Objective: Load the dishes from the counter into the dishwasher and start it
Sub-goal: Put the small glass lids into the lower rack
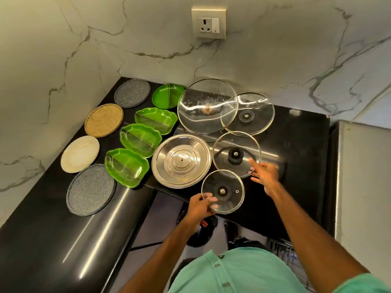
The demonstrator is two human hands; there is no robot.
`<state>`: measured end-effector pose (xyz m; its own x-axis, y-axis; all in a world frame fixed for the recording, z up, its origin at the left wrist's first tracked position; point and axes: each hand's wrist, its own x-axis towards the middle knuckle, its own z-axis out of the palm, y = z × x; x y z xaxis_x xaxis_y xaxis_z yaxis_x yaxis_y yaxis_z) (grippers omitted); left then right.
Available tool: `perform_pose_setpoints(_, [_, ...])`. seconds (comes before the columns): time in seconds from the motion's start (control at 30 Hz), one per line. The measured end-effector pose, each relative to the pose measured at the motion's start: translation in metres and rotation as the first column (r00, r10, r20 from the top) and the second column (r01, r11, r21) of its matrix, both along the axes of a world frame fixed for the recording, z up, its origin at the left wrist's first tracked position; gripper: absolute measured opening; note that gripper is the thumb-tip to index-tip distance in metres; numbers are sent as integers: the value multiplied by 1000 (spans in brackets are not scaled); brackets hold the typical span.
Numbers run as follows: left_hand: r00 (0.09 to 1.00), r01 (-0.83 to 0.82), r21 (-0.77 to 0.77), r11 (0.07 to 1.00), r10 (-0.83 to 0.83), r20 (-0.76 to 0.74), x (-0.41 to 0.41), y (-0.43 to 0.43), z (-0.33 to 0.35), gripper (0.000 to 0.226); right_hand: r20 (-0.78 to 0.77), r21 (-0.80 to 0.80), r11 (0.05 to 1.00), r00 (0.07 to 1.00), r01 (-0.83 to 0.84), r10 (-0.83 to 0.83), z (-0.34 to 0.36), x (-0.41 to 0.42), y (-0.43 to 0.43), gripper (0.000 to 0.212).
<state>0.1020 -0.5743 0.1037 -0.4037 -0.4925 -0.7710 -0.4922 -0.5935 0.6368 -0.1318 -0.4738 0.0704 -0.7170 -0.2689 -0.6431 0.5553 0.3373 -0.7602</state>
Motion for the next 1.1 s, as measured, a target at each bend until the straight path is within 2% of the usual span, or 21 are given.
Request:
perform_pose_setpoints(0.1, [997,7,29,1000,-5,-74,5,6,10,23,59,-66,998,998,-20,24,-1,-5,-4,35])
perform_pose_setpoints(0.17, [994,6,28,1000,-3,-111,6,7,15,22,82,-85,996,995,-41,48,2,-6,-3,35])
perform_pose_setpoints(0.3, [990,27,-15,1000,-28,-138,6,5,19,30,49,-63,996,997,-55,58,17,2,20,44])
perform_pose_setpoints(0.47, [981,30,64,997,-17,-194,3,8,26,29,-7,-121,992,1000,-29,29,50,31,71,30])
perform_pose_setpoints(0.57, [964,118,101,988,-90,-252,-3,11,35,34,-29,-197,980,999,24,-30,67,56,94,25])
perform_pose_setpoints(0.77, [880,321,44,946,-281,-383,-8,27,60,58,-87,-267,955,984,130,-158,96,126,124,25])
perform_pose_setpoints(0.87, [851,365,33,930,-319,-418,2,44,65,51,-103,-285,935,963,210,-248,101,168,140,28])
perform_pose_setpoints(0.97, [831,365,31,930,-310,-462,29,67,66,37,-117,-300,903,927,308,-355,97,216,162,22])
perform_pose_setpoints(1.1, [779,438,-116,892,-440,-447,72,97,51,47,-155,-266,893,899,362,-410,87,277,193,30])
